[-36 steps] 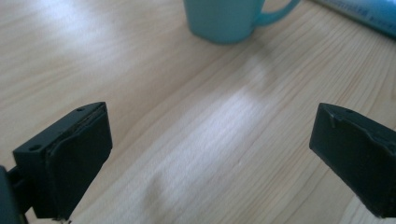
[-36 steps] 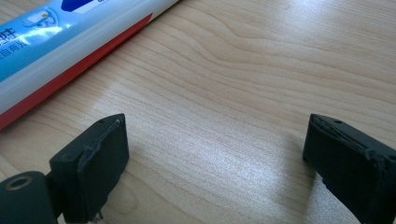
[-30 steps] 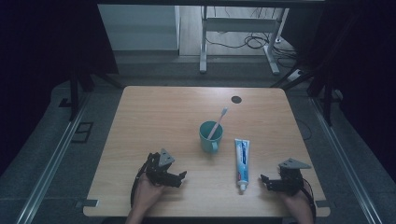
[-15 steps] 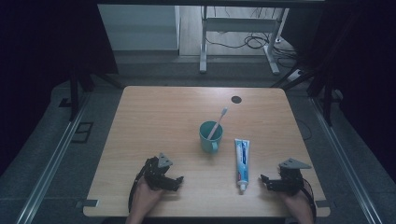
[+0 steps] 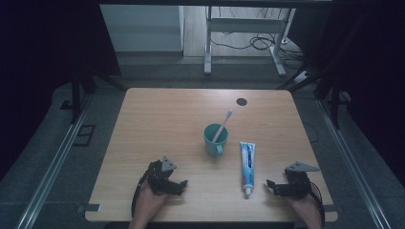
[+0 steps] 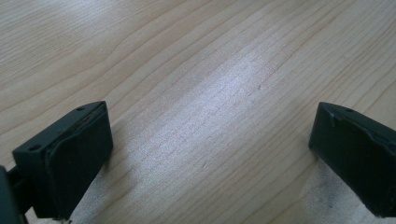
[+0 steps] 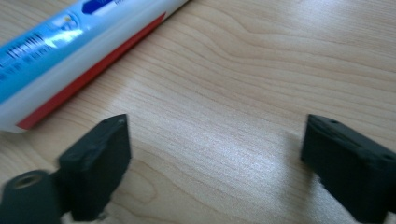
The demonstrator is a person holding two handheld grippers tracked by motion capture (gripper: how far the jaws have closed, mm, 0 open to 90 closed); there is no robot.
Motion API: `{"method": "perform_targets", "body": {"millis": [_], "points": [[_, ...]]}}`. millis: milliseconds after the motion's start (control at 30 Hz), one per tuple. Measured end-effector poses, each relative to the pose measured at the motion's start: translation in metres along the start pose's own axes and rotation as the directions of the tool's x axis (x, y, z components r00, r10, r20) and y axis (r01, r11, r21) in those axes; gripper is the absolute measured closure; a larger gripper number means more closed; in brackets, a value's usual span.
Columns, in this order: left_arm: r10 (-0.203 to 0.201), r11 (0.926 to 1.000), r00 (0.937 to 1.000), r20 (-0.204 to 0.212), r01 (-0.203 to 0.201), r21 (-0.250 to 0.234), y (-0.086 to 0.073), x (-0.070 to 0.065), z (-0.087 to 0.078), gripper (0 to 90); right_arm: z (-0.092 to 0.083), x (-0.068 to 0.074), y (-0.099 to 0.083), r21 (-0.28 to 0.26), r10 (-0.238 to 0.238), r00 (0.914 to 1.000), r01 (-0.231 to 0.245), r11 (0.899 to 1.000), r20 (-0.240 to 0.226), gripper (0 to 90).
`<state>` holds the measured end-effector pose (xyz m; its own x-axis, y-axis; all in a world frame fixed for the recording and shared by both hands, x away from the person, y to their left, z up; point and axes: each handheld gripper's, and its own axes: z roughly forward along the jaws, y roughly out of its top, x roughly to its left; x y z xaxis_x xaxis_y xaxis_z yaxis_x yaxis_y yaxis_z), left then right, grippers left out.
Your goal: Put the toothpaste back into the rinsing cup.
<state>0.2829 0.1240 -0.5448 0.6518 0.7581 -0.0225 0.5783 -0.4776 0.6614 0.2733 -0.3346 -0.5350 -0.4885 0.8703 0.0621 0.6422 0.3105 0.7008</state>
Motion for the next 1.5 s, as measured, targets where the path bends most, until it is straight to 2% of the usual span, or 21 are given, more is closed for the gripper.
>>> {"method": "perform_targets", "body": {"millis": [267, 367, 500, 667, 867, 1200, 1500], "points": [[0.001, 1.0000, 1.0000, 0.000, -0.001, 0.000, 0.000, 0.000, 0.000, 0.0, -0.010, 0.002, 0.010, -0.042, 0.012, 0.9979, -0.015, 0.999, -0.064, 37.1], [0.001, 1.0000, 1.0000, 0.000, -0.001, 0.000, 0.000, 0.000, 0.000, 0.0, -0.012, 0.004, 0.014, -0.057, -0.016, 0.9954, 0.010, 0.998, -0.094, 46.4], [0.001, 1.0000, 1.0000, -0.001, -0.001, 0.000, 0.000, 0.000, 0.000, 0.0, -0.011, 0.008, 0.015, -0.036, -0.070, 0.9910, 0.066, 0.997, -0.114, 52.2], [0.001, 1.0000, 1.0000, -0.001, -0.001, 0.000, 0.000, 0.000, 0.000, 0.0, -0.009, 0.014, 0.019, -0.016, -0.111, 0.9842, 0.110, 0.994, -0.138, 57.9], [0.002, 1.0000, 1.0000, 0.000, -0.002, 0.002, 0.000, 0.000, 0.000, 0.0, -0.008, 0.026, 0.032, 0.013, -0.132, 0.9762, 0.136, 0.991, -0.172, 67.4], [0.000, 1.0000, 1.0000, -0.001, 0.000, 0.000, 0.000, 0.000, 0.000, 0.0, -0.005, 0.042, 0.055, 0.034, -0.125, 0.9630, 0.137, 0.990, -0.239, 88.8], [0.001, 1.0000, 1.0000, -0.001, -0.001, 0.001, 0.000, 0.000, 0.000, 0.0, 0.005, 0.061, 0.070, 0.043, -0.150, 0.9526, 0.167, 0.985, -0.265, 89.3]]}}
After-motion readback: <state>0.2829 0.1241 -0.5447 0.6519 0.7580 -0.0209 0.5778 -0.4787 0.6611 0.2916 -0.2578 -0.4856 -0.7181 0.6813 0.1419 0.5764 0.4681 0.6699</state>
